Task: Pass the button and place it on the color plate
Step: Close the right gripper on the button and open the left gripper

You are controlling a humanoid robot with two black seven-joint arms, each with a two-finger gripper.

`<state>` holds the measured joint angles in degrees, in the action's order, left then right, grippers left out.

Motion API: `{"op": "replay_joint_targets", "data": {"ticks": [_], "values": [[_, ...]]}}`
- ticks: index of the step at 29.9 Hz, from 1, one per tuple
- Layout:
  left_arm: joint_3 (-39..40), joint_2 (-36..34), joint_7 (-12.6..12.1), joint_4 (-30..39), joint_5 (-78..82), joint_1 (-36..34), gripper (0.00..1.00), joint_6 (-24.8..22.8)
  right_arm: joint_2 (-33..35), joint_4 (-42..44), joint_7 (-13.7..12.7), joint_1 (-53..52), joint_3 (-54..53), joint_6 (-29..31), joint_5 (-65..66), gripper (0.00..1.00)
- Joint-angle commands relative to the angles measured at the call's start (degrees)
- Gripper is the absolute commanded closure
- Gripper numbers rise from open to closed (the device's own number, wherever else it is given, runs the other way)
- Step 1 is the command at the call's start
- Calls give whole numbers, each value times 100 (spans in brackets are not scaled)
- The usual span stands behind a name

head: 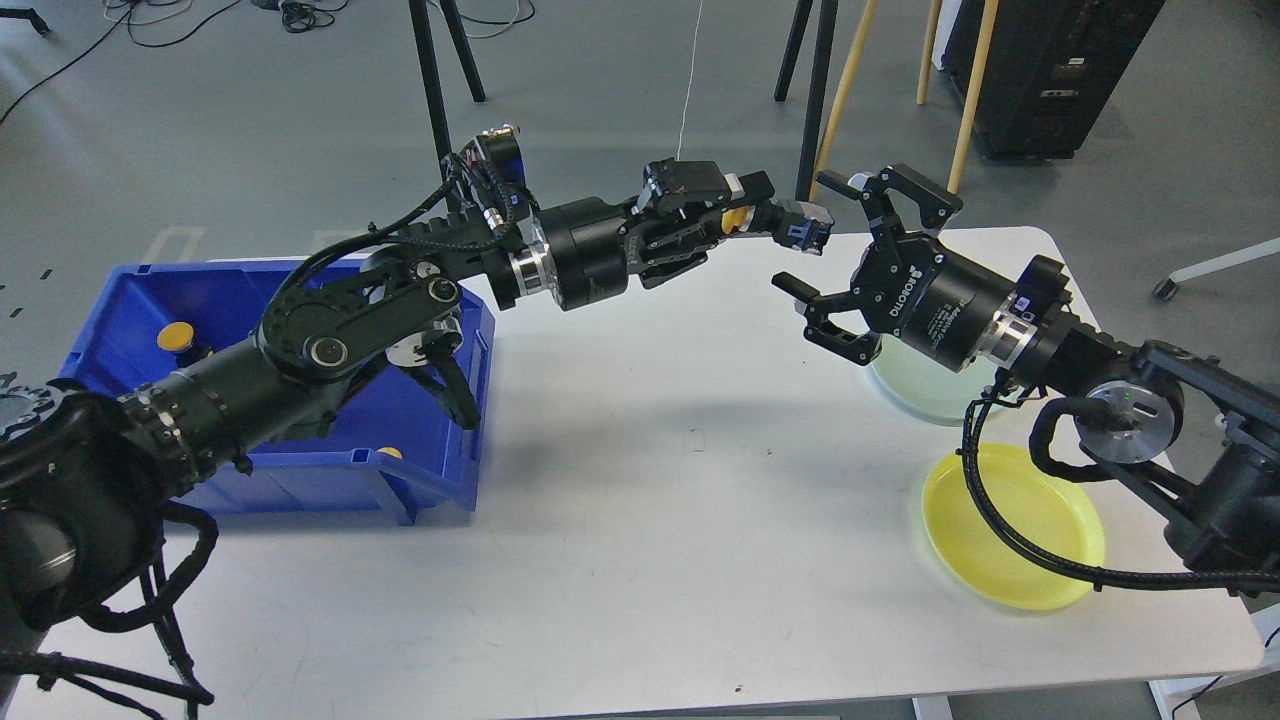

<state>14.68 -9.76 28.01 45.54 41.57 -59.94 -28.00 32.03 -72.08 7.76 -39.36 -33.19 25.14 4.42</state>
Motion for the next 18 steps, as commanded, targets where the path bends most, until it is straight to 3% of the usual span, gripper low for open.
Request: {"op": "replay_joint_targets", "data": {"ticks": [1,3,10,13,18], "values": [[8,9,-1,-63,0,0,93,0,-12,-17,6,-1,-39,-27,-2,7],[17,9,-1,-81,0,0,93,0,-12,-51,15,7,-56,-27,-11,17],[17,9,-1,-116,-17,0,93,0,-12,-131,33,-1,-135,-79,-2,93],[17,9,-1,-116,-17,0,93,0,-4,-148,42,7,-153,-168,-11,99],[17,9,-1,-116,-35,0,93,0,-4,-148,42,25,-197,-194,-11,99]]}}
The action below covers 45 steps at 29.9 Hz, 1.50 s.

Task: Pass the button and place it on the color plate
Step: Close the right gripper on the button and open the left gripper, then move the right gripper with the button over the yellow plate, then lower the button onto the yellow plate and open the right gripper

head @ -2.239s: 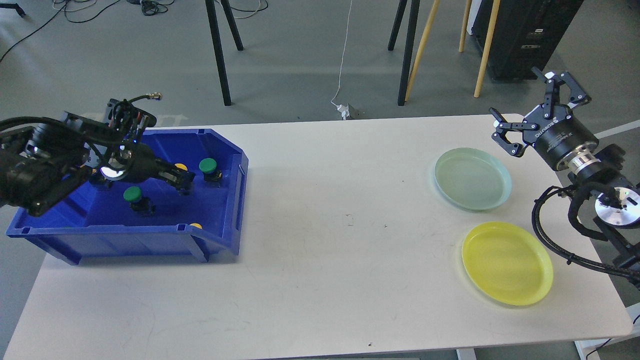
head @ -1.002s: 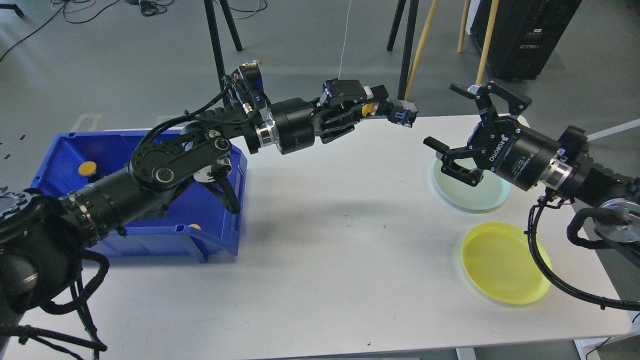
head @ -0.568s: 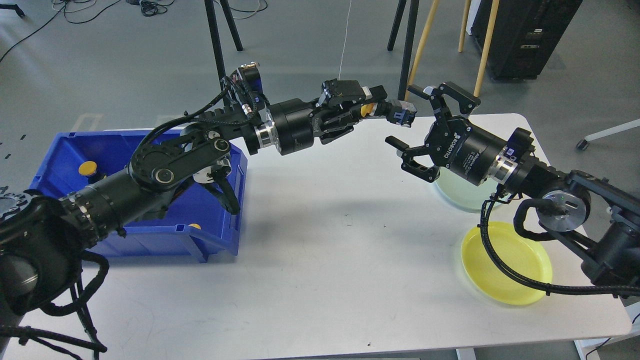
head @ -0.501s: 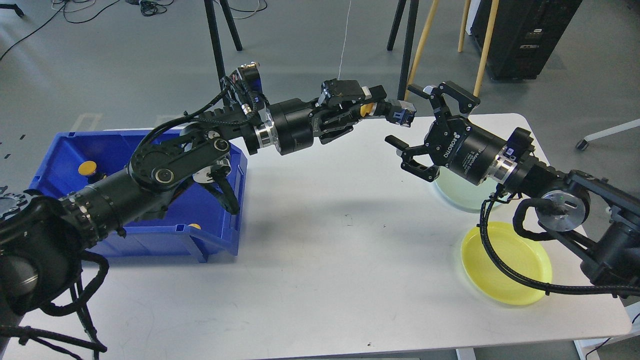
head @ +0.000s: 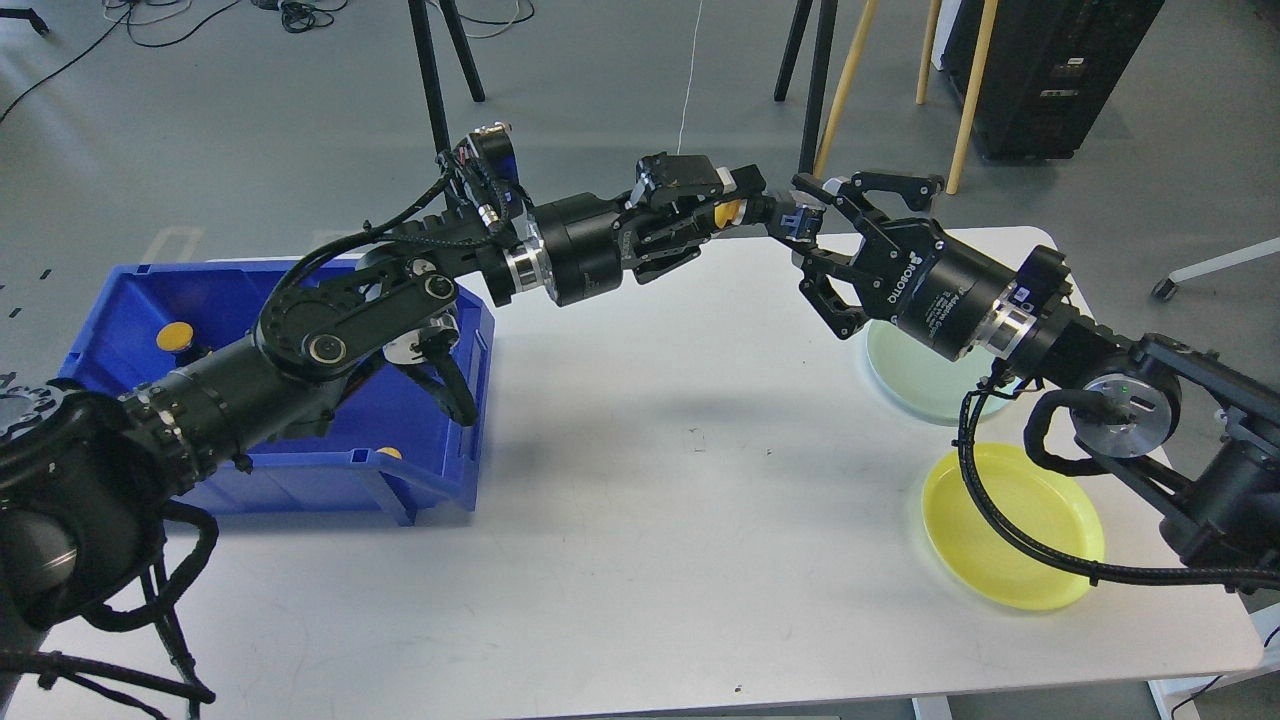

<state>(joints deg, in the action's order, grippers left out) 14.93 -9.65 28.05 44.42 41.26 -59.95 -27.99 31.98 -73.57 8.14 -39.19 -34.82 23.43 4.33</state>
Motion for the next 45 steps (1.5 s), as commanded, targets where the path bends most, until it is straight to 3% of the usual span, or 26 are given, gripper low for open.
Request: {"op": "replay_joint_targets", "data": {"ticks": [1,3,4,6,7,11,18,21,27,32,36,40,45], "values": [[1,-2,-5,-3,-13,1,93,-1,1,0,3,0,-33,-31,-2,99],[1,-2,-5,-3,-13,1,90,-1,1,0,3,8,-33,-31,-2,99],[10,-2,-5,-3,-21,1,81,-1,1,0,3,8,-33,-40,-2,99],[10,7,-5,32,-30,1,38,-1,27,-9,3,26,-42,-40,-2,99],[27,16,-5,41,-39,-8,23,-1,36,-9,3,35,-42,-40,-2,99],[202,-54,-5,76,-48,-8,10,-1,63,-9,3,105,-95,-136,-11,99],[747,-396,-5,120,-74,53,7,-1,272,-288,-14,964,-779,-724,-923,99],[687,-1107,-5,339,-57,150,7,-1,668,-815,-6,2192,-1507,-1172,-1381,99],[231,-2478,-5,866,372,220,6,-1,564,-1406,-6,4866,-3099,-1745,-1741,99],[-17,-3560,-5,1473,2399,220,6,-1,248,-1345,29,5589,-3321,-2254,-2461,99],[-192,-3938,-5,1430,4394,229,5,-1,72,-1257,135,5712,-3321,-2325,-2639,99],[-394,-4106,-5,1062,5619,282,4,-1,-69,-1248,144,5712,-3329,-2316,-2630,84],[-887,-3931,-5,306,5735,554,4,-1,-183,-1248,153,5712,-3329,-2316,-2639,67]]}}
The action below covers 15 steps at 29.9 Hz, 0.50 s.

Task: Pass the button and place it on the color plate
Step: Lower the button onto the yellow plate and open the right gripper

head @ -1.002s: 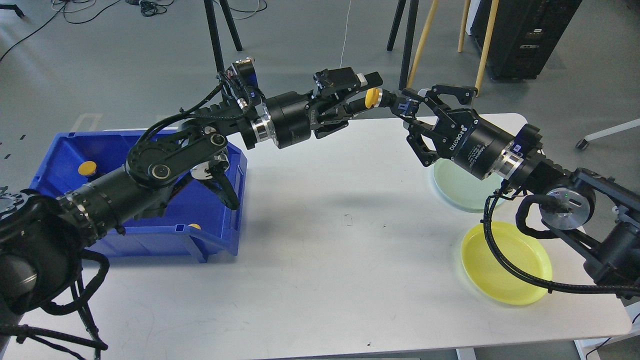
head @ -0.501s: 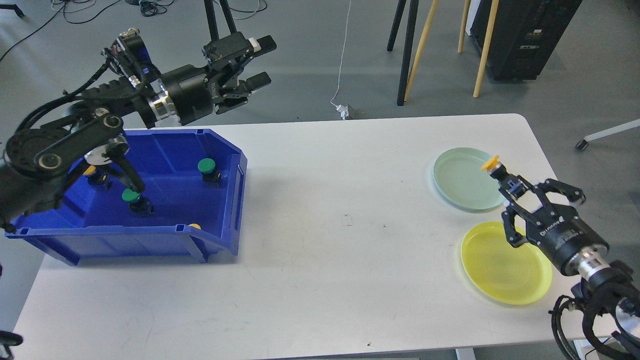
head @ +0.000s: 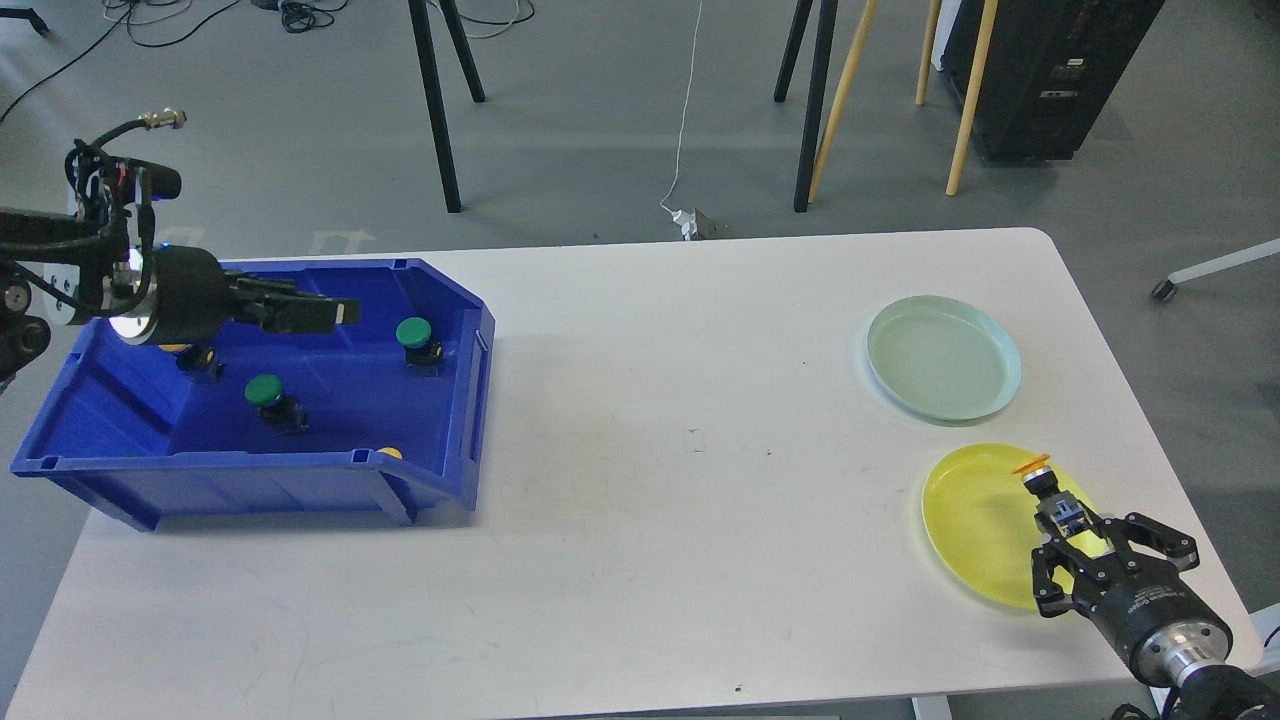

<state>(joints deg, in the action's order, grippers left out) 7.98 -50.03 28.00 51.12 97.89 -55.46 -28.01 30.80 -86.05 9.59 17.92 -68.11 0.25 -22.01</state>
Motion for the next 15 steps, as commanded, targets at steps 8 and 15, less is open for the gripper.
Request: {"op": "replay_joint_targets", "data": {"ticks": [8,15], "values": [[-447,863,0,-1613,46,290,4,1,-74,-18,-1,9,-62,27,-14,47],[-447,1118,0,-1878,11,282,4,1,-74,-53,8,53,-62,343,-23,0]]}}
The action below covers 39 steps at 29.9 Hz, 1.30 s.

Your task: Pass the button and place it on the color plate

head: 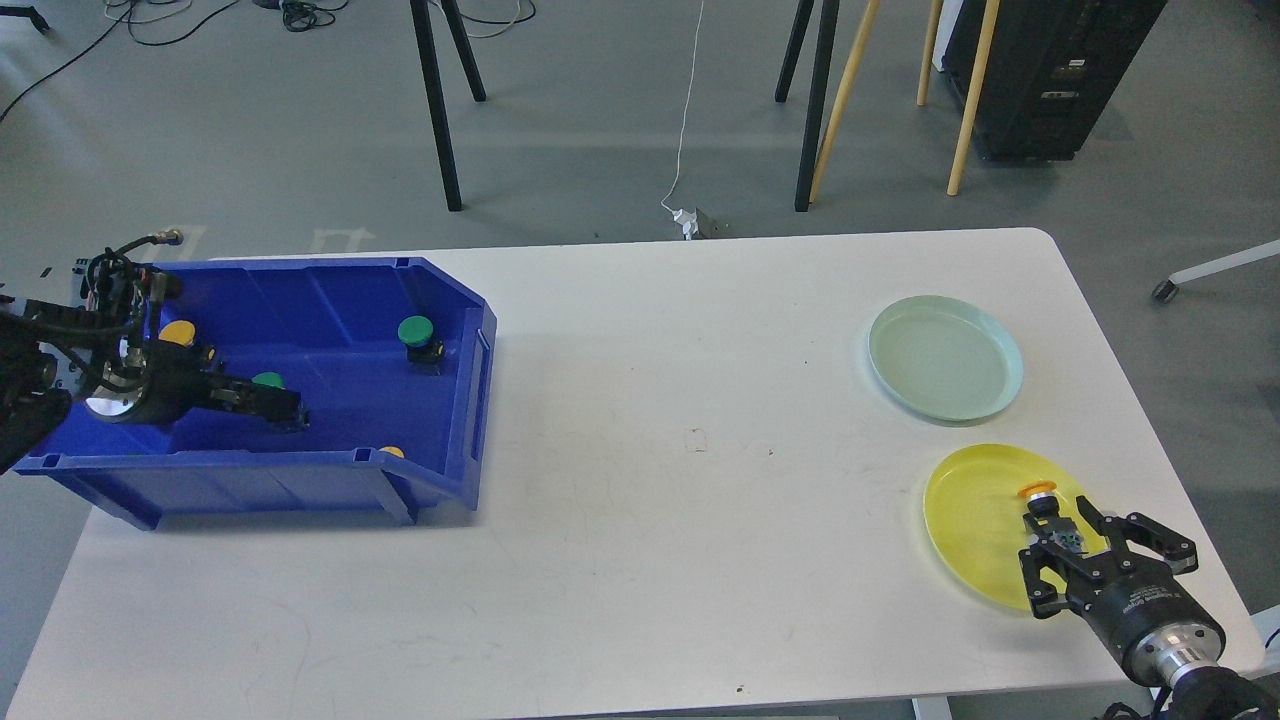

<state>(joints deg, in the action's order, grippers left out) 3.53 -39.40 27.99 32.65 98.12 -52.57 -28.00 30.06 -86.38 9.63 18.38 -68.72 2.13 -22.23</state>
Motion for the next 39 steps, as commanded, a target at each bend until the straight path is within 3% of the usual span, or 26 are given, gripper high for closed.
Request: {"op": "replay_joint_targets", "data": {"ticks": [1,9,16,21,26,29,32,39], "values": [[-1,55,1,-30,-12,1,4,0,0,-28,4,16,-1,234,-1,0],[8,327,1,-364,-21,-17,5,0,52,-37,-31,-246,-440,884,34,0],[8,407,1,-391,-38,-26,7,0,369,25,-75,-2020,-257,929,560,0],[-10,398,1,-400,14,-17,25,0,500,42,-67,-2936,367,885,667,0],[-10,424,1,-689,-12,-8,37,0,466,42,-49,-2990,535,903,693,0],[-10,433,1,-725,-12,1,57,0,448,42,-49,-2937,535,920,702,0],[-10,433,1,-725,-12,1,93,0,448,34,-49,-2893,518,929,702,0],[25,416,1,-664,-21,-69,96,0,466,25,-49,-2893,483,929,702,0]]}}
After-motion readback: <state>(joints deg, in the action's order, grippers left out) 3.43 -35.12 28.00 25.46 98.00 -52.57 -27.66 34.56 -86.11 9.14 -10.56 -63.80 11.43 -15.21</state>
